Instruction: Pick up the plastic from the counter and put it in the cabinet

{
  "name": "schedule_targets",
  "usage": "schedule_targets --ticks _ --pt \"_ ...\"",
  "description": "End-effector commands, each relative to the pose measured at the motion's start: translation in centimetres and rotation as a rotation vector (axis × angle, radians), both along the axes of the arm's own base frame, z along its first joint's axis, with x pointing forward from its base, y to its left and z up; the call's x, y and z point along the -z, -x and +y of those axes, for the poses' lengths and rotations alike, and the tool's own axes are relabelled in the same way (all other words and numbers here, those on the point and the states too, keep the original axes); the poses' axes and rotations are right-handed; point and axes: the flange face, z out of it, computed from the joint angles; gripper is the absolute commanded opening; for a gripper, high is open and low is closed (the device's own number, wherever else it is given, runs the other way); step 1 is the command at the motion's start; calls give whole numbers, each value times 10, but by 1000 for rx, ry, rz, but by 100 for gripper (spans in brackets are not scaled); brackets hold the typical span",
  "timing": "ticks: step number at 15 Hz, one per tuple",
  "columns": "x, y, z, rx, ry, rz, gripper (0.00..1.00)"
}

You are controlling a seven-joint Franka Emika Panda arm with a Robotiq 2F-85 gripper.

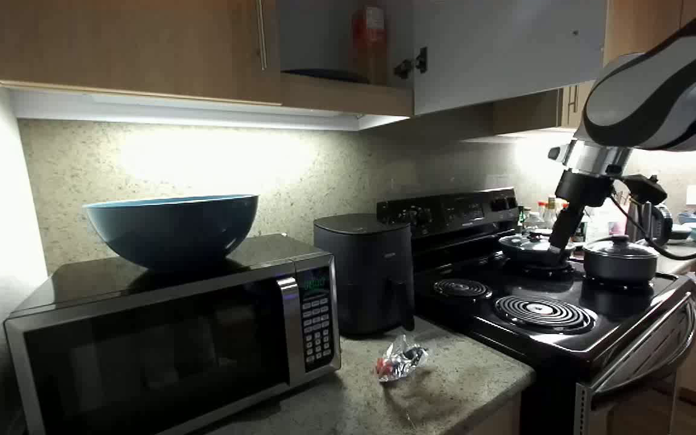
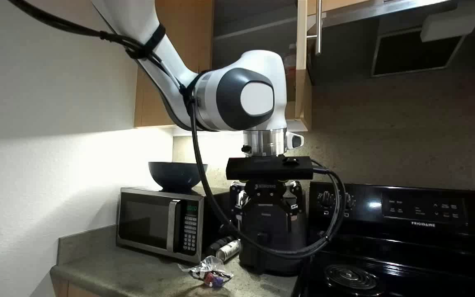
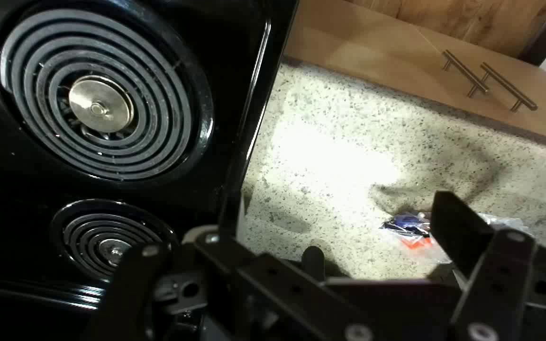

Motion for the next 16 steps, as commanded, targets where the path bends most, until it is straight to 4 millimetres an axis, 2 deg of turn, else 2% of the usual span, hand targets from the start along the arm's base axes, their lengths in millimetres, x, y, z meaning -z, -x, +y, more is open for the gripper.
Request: schedule_targets --ticks 1,5,8,12,16 --pt "0 0 0 0 0 1 100" --pt "0 0 0 0 0 1 100" --pt "-1 -9 11 -34 3 13 100" --pt "-8 -29 39 -103 38 26 100" --pt "-17 -59 81 -207 93 36 100"
